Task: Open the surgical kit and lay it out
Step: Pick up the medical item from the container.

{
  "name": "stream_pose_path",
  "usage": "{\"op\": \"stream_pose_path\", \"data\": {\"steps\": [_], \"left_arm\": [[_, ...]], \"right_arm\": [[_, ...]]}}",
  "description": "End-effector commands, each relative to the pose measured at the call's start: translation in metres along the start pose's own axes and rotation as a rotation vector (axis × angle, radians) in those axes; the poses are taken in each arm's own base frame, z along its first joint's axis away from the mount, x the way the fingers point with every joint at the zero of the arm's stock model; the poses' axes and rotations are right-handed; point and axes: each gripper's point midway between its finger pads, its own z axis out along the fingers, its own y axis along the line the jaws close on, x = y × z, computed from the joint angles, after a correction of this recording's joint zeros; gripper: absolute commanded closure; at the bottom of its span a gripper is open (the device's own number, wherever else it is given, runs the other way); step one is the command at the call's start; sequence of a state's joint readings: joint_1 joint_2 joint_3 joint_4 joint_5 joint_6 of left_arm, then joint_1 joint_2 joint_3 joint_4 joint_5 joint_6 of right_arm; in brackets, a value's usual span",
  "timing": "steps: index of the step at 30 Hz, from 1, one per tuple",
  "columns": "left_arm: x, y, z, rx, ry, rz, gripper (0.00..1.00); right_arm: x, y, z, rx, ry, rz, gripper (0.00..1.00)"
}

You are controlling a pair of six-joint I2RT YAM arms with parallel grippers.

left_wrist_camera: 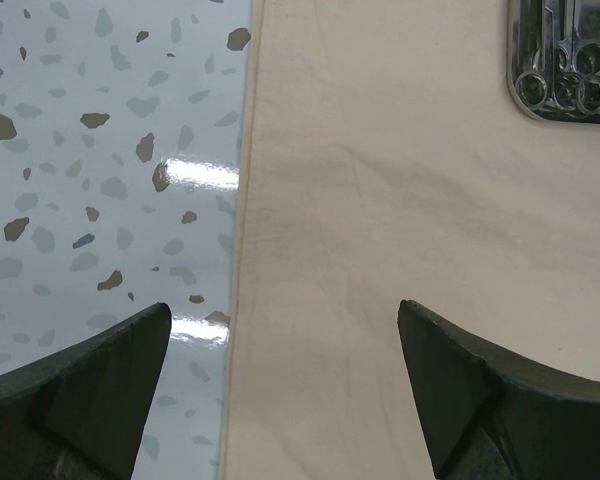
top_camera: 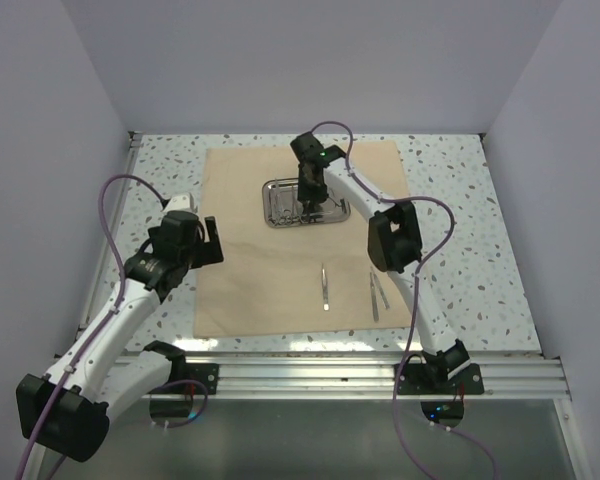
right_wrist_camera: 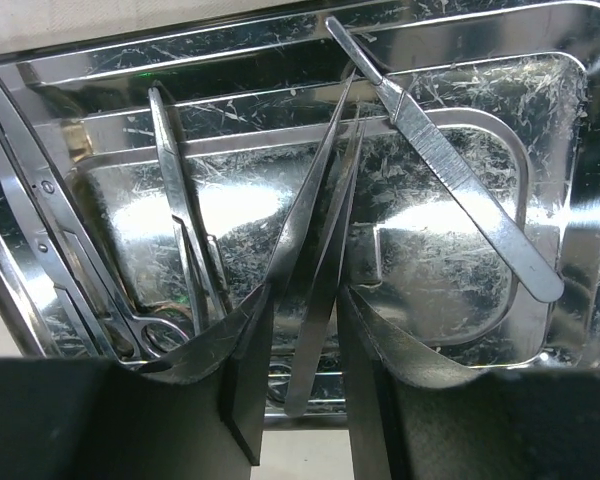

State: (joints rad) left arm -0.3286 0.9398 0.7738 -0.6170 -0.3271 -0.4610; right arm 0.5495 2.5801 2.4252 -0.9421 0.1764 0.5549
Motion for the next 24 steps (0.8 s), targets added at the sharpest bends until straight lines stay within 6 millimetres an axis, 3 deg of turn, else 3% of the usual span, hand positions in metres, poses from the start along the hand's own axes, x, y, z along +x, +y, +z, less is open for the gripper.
{"op": "stream_pose_path", "data": {"steps": [1,6,11,19,24], "left_arm": [[-0.005,-0.005,0.000,0.014,-0.021,-0.001,0.00],[-0.004,-0.009,0.000,0.022,-0.014,0.011,0.00],[-0.002,-0.012,0.002,0.028,-0.008,0.019,0.00],[-0.001,-0.012,0.002,0.026,-0.004,0.023,0.00],[-0.001,-0.012,0.003,0.025,-0.002,0.024,0.00]], "right_arm": [[0.004,-0.008,0.009,0.049,0.008,-0.019,0.65],[0.015,-0.019,0.020,0.097,0.038,-0.030,0.71],[0.031,-0.032,0.025,0.138,0.068,-0.030,0.91],[0.050,-0.038,0.035,0.149,0.114,-0.035,0.91],[0.045,-0.029,0.035,0.115,0.108,-0.034,1.00]]}}
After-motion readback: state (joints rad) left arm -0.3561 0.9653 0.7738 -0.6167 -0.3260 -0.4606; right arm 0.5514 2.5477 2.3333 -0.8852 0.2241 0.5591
